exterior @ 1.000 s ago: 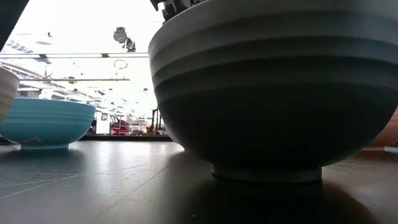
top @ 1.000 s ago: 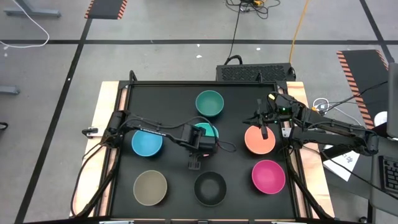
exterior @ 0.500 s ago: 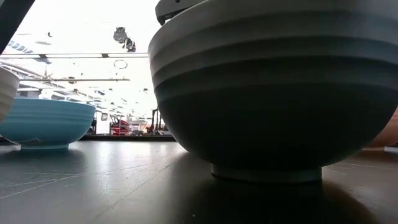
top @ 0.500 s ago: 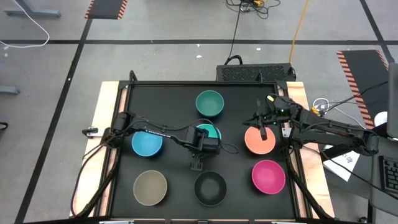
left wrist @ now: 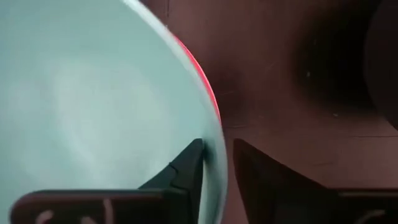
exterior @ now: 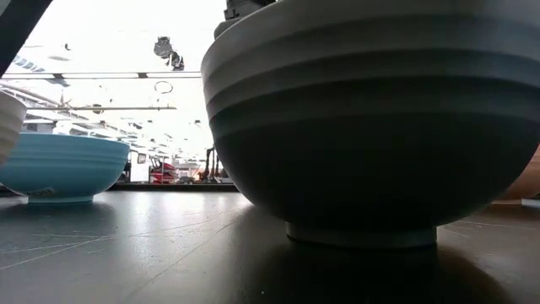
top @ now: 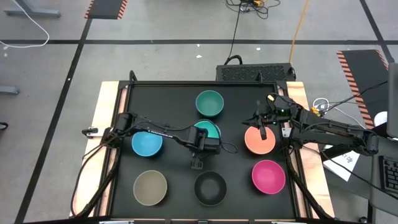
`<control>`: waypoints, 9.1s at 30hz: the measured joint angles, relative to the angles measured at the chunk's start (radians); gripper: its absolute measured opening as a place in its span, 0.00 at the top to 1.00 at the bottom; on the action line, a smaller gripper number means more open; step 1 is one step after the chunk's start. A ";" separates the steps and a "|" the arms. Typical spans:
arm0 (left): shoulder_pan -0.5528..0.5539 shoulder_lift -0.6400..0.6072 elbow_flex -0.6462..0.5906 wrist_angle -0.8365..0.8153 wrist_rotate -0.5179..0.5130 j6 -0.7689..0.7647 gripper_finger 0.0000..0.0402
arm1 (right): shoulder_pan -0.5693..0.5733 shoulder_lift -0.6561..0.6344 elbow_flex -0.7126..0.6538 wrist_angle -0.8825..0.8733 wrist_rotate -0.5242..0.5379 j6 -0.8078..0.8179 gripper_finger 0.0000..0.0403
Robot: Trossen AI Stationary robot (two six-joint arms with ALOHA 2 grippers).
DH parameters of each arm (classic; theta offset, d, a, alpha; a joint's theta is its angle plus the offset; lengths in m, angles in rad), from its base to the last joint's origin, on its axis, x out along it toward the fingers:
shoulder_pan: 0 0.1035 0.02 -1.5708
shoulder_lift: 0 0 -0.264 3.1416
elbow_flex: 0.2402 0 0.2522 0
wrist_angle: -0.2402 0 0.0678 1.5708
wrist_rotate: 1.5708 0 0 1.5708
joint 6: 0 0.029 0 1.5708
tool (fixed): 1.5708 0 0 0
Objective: Nest bowls inside each other
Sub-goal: Stack the light blue bowl on top of the orange bowl, then stack the green bowl on top of the light blue bowl
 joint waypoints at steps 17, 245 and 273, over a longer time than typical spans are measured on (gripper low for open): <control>-0.003 -0.004 0.144 -0.065 -0.083 0.008 0.56 | 0.000 0.000 0.000 0.000 0.000 0.000 1.00; 0.183 -1.434 -1.354 0.929 -0.391 0.139 0.51 | -0.392 1.081 0.990 -0.670 -0.051 -0.214 0.50; 0.183 -1.434 -1.354 0.924 -0.390 0.134 0.51 | -0.324 1.270 1.134 -0.807 0.051 -0.265 0.50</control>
